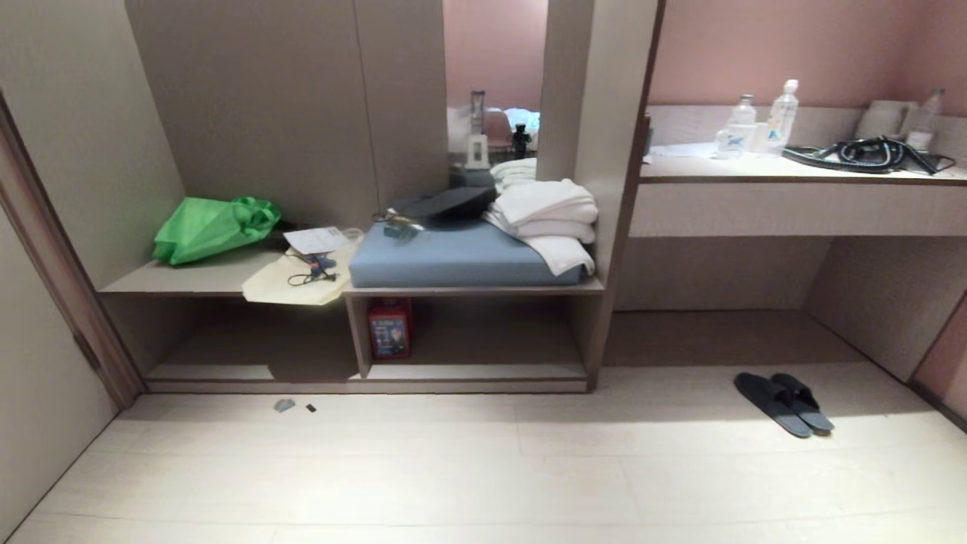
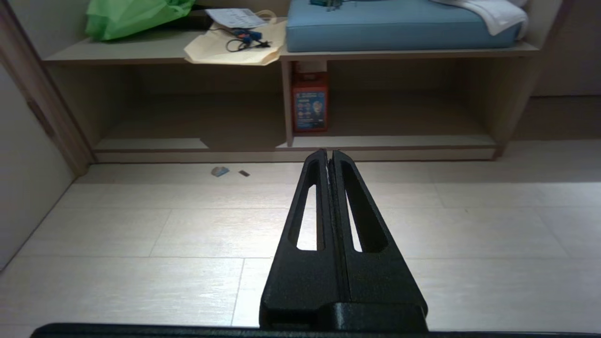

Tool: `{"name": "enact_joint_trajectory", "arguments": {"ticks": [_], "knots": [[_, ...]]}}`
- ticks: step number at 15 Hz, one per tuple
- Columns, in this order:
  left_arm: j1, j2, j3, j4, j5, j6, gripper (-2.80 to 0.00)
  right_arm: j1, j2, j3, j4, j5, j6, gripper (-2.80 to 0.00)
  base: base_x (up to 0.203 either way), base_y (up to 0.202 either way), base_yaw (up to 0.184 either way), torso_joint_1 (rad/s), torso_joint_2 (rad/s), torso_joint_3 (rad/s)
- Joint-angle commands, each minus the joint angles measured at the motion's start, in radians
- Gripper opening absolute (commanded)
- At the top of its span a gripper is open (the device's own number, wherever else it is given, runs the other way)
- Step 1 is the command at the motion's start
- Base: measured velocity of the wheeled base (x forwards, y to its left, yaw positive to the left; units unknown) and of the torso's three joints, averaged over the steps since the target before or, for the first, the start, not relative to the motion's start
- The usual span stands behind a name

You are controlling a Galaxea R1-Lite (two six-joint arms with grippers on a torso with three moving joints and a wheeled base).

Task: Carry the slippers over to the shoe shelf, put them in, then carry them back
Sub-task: Pick up the slippers on the floor

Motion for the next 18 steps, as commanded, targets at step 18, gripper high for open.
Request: {"name": "enact_joint_trajectory", "arguments": {"ticks": [18], "knots": [[0.000,0.000,0.000,0.000,0.000,0.000,-2.80,0.000,0.001,0.002,0.000,0.000,0.001,-2.80,0.196,0.000,0.004,0.002,0.00,0.003]]}}
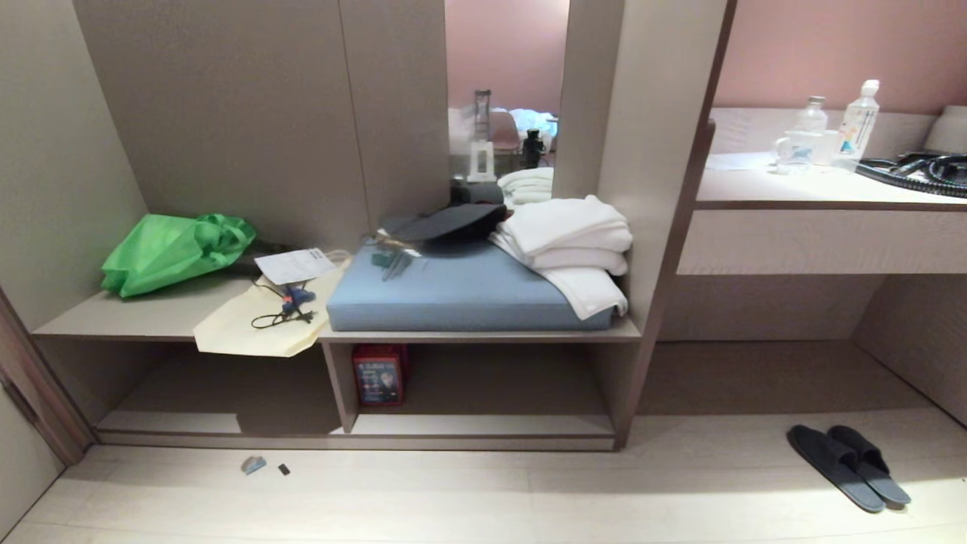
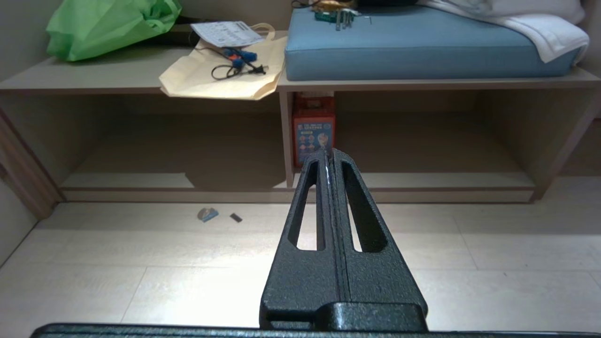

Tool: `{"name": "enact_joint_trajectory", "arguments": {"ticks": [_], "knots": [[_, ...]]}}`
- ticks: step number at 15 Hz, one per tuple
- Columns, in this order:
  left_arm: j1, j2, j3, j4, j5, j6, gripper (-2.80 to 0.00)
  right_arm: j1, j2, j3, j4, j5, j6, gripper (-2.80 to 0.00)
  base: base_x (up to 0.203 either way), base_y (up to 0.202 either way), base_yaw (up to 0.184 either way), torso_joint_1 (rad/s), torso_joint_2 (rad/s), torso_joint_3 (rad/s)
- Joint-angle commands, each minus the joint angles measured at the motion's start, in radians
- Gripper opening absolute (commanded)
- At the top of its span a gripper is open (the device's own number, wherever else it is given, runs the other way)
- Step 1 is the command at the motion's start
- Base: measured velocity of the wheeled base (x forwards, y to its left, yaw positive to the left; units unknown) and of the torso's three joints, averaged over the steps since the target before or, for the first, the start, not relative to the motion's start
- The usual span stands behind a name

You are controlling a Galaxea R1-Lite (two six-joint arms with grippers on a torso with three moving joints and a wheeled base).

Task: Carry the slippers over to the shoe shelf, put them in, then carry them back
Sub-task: Pick up the slippers on the floor

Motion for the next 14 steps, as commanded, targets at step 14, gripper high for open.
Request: {"name": "enact_joint_trajectory", "arguments": {"ticks": [14], "knots": [[0.000,0.000,0.000,0.000,0.000,0.000,-2.80,0.000,0.001,0.002,0.000,0.000,-0.003,-2.80,0.075,0.000,0.000,0.001,0.00,0.001]]}}
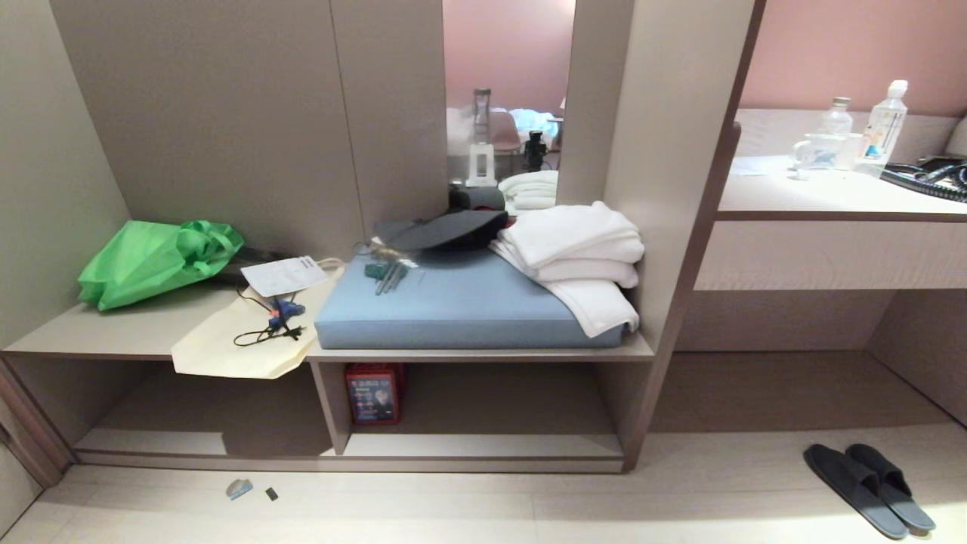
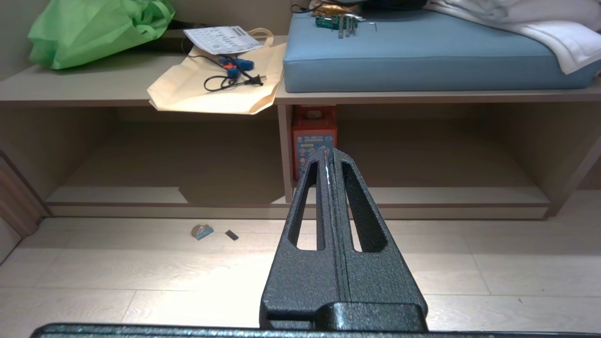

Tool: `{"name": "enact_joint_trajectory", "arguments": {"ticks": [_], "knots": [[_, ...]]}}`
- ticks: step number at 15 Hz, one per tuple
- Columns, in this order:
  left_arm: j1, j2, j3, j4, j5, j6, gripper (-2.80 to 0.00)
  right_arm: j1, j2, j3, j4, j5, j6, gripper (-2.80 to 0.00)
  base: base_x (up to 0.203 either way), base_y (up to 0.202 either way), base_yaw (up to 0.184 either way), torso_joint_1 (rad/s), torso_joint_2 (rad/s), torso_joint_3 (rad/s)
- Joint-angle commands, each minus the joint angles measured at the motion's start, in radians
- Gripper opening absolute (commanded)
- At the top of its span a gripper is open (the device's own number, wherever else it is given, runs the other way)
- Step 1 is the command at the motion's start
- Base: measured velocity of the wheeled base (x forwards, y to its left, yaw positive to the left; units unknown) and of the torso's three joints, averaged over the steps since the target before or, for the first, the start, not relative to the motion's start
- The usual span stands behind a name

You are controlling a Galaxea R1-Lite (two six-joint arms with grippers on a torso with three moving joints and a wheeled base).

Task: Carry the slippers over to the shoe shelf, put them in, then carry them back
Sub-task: Pick up the slippers on the floor

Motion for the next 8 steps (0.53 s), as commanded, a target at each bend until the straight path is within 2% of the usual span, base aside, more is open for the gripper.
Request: {"name": "enact_joint_trajectory", "arguments": {"ticks": [1,6,8], "knots": [[0.000,0.000,0.000,0.000,0.000,0.000,-2.80,0.000,0.001,0.002,0.000,0.000,-0.002,-2.80,0.000,0.000,0.000,0.000,0.00,0.000],[0.000,0.000,0.000,0.000,0.000,0.000,-2.80,0.000,0.001,0.002,0.000,0.000,0.000,-2.80,0.000,0.000,0.000,0.000,0.00,0.000],[0.000,0.000,0.000,0.000,0.000,0.000,-2.80,0.000,0.001,0.002,0.000,0.000,0.000,-2.80,0.002,-0.106,0.006,0.003,0.00,0.001]]}}
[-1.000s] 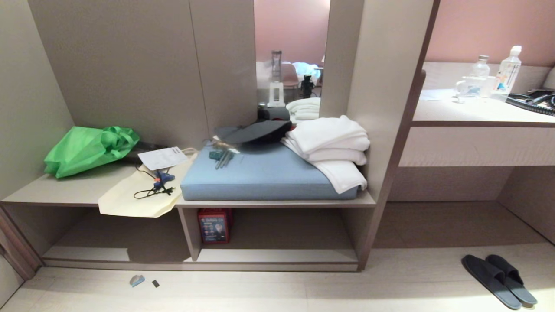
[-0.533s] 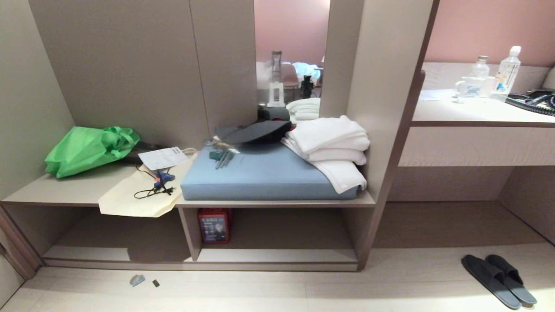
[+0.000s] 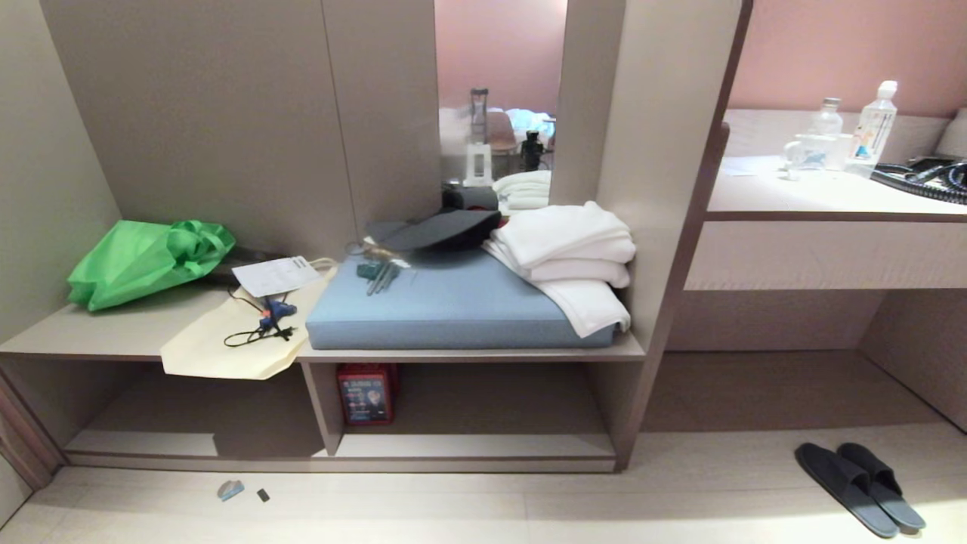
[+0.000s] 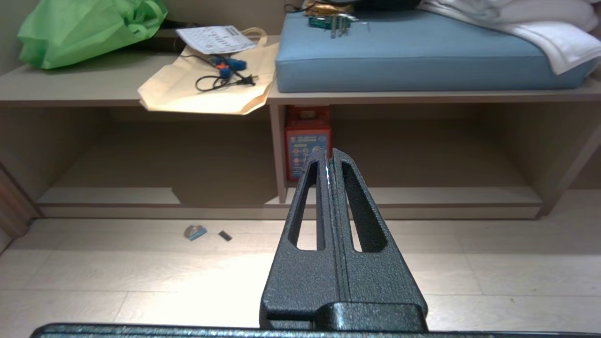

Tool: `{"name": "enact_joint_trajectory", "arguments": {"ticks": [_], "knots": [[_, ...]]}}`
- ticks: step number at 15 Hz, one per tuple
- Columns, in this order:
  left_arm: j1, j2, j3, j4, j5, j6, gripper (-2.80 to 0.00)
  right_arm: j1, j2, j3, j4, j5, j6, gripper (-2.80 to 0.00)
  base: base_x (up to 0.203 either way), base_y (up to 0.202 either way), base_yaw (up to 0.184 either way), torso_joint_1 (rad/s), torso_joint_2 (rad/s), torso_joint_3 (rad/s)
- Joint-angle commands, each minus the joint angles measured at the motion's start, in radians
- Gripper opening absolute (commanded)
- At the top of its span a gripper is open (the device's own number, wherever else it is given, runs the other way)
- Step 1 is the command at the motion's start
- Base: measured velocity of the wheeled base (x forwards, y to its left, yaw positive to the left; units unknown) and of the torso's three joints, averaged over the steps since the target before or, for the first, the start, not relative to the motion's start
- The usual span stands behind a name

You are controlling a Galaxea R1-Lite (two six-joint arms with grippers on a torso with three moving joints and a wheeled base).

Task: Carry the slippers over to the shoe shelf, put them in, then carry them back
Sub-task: Pick up the slippers on the floor

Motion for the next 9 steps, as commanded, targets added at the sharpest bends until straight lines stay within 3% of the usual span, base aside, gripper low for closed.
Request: {"name": "enact_joint_trajectory", "arguments": {"ticks": [1,9], "knots": [[0.000,0.001,0.000,0.000,0.000,0.000,-2.80,0.000,0.001,0.002,0.000,0.000,0.000,-2.80,0.000,-0.185,0.002,0.002,0.00,0.002],[0.000,0.000,0.000,0.000,0.000,0.000,-2.80,0.000,0.001,0.002,0.000,0.000,0.000,-2.80,0.000,-0.198,0.002,0.004,0.00,0.001]]}}
